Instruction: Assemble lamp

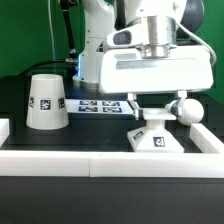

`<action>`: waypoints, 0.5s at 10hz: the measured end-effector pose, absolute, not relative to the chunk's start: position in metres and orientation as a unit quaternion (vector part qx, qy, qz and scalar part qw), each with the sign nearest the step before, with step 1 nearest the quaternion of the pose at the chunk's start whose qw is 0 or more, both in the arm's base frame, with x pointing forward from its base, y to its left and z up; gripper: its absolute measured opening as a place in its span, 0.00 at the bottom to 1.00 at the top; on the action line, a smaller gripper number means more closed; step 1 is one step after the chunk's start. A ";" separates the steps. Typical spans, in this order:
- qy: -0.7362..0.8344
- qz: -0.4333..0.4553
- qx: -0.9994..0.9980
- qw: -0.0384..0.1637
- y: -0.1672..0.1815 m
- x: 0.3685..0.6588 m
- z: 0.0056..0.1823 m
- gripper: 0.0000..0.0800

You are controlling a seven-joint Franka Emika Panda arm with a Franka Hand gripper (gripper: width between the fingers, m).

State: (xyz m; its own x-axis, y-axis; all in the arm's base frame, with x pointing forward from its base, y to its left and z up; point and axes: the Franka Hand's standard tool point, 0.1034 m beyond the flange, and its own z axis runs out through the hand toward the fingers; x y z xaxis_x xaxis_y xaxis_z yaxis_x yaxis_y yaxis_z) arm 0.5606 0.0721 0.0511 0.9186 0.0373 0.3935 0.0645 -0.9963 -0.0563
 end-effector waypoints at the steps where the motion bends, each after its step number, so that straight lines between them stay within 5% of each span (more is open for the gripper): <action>1: -0.028 -0.207 -0.977 0.036 0.079 0.569 0.052 0.67; 5: -0.034 -0.234 -0.971 0.042 0.096 0.590 0.052 0.67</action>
Offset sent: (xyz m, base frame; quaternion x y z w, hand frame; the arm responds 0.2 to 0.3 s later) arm 0.0137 0.0136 -0.0193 -0.0319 0.0046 0.0225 0.9992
